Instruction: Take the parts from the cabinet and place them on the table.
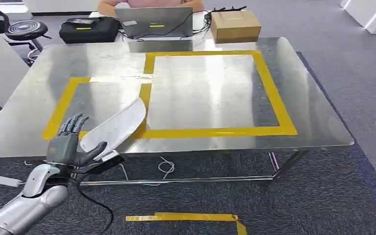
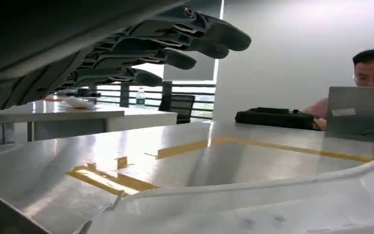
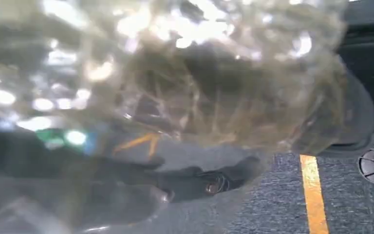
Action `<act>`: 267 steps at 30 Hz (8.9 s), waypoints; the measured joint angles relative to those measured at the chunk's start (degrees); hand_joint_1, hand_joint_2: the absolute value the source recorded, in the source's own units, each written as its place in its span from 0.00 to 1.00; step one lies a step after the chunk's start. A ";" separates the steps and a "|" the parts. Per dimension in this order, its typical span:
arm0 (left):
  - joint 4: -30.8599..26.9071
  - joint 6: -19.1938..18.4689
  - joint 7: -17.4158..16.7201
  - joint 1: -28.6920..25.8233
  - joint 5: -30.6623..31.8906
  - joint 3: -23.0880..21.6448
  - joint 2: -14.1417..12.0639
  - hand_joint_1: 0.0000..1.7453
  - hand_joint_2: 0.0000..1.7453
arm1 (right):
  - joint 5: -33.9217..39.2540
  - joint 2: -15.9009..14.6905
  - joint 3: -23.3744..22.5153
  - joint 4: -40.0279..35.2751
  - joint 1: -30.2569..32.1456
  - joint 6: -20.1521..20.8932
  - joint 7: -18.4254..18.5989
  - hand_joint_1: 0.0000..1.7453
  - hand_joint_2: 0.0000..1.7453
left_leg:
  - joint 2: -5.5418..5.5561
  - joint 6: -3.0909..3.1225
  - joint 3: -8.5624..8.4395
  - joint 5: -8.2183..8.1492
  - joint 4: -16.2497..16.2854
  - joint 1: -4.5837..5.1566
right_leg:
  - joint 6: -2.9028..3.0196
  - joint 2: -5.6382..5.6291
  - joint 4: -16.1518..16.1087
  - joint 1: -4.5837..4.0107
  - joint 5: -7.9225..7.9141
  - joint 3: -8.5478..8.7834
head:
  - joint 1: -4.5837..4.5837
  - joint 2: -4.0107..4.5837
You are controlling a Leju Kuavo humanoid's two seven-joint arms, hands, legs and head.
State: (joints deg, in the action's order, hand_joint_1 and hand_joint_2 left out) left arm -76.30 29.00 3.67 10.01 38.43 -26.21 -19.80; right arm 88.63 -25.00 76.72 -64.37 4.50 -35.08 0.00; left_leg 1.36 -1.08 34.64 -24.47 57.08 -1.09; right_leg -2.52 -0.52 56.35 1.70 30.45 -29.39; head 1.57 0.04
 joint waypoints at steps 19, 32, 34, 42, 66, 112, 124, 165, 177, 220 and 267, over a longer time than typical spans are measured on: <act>-17.25 4.72 1.03 -20.77 0.17 10.58 -6.38 0.00 0.00 | -0.09 -3.72 -3.15 -4.09 1.77 -4.81 0.02 0.00 0.00 | 0.00 0.54 0.05 -0.51 0.53 0.23 | -0.27 0.07 -0.07 0.28 0.18 -0.04 | 0.02 0.00; -19.83 4.72 0.11 -22.99 0.94 12.35 -6.16 0.00 0.00 | -0.02 -5.14 -2.84 -4.28 0.51 -4.77 0.02 0.00 0.00 | 1.47 2.69 -0.05 0.05 -0.52 0.41 | -1.19 0.44 16.73 0.05 9.35 -6.98 | -0.13 0.00; -19.83 4.72 0.11 -23.00 0.94 12.35 -6.16 0.00 0.00 | -0.02 -5.14 -2.82 -4.28 0.52 -4.77 0.02 0.00 0.00 | 1.54 2.67 -0.04 0.07 -0.51 0.41 | -1.18 0.44 16.62 0.04 9.20 -6.92 | -0.13 0.00; -19.98 4.22 -0.13 -23.43 0.98 12.42 -5.68 0.00 0.00 | -0.02 -5.77 -2.71 -4.55 0.58 -4.83 -0.13 0.00 0.00 | 5.73 0.41 0.61 1.00 -0.10 0.29 | 0.81 -2.04 0.00 -0.46 1.44 1.69 | 0.00 0.00; -20.00 -1.25 -1.13 -22.69 -1.07 11.28 -5.25 0.00 0.00 | 0.00 -5.92 -2.69 -5.11 1.11 -2.76 0.09 0.00 0.00 | -1.40 1.09 -1.87 -2.50 0.61 0.91 | 0.69 2.87 -0.91 -0.80 0.92 1.66 | 0.42 0.00; -18.71 -5.42 -3.47 -18.69 0.41 7.28 -6.03 0.00 0.00 | 0.00 -5.79 -3.45 -2.69 1.11 1.70 0.02 0.00 0.00 | -0.96 -0.20 5.00 -11.67 17.97 -0.03 | 2.58 1.20 1.17 -0.95 -2.08 -2.46 | 0.66 0.00; -17.71 -5.44 -5.20 -18.88 -1.62 7.98 -5.81 0.00 0.00 | 0.00 -5.70 -6.19 -3.13 3.12 0.61 0.07 0.00 0.00 | -1.30 3.51 -4.58 -2.65 -1.70 1.28 | 0.17 0.70 7.11 -1.14 2.81 -7.95 | 0.35 0.00; 2.13 2.69 -18.70 -24.56 -23.10 -4.67 -3.81 0.00 0.00 | 0.02 -5.18 -22.51 -11.82 13.77 -3.30 -0.21 0.00 0.00 | -1.44 2.37 0.66 2.13 -0.58 1.93 | 1.64 0.57 -3.18 -2.02 2.68 6.77 | 0.09 0.00; 12.26 6.88 -16.67 -21.15 -39.17 -20.94 -3.45 0.00 0.00 | 0.02 -3.65 -28.81 -14.43 17.96 -4.55 -0.42 0.00 0.00 | -1.20 -0.74 -6.83 -4.81 6.92 -0.07 | 2.47 1.66 -0.08 -1.75 -4.54 -3.56 | 0.31 0.00; 21.24 8.07 -5.77 -16.63 -54.97 -32.26 -2.71 0.00 0.00 | 0.02 -1.07 -37.81 -15.85 23.58 -4.85 0.59 0.00 0.00 | -2.08 3.41 -4.22 -1.81 -2.47 1.57 | 0.34 0.71 18.65 -1.20 4.58 -7.38 | -0.22 0.00; 22.66 8.07 -4.78 -15.57 -56.57 -33.22 -2.10 0.00 0.00 | 0.02 -0.72 -38.93 -15.76 23.73 -4.90 0.52 0.00 0.00 | -1.79 0.08 -0.46 -6.40 11.20 1.24 | 3.82 1.22 -3.17 -2.03 1.41 5.57 | -0.13 0.00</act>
State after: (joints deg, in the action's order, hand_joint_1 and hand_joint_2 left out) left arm -53.64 37.07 -1.11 -5.56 -18.14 -59.43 -21.90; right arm 88.65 -25.73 37.79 -80.13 28.23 -39.98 0.52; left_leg -0.43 -1.00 34.18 -30.87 68.28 0.15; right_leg 1.30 0.71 53.18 -0.33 31.86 -23.82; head 1.44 0.04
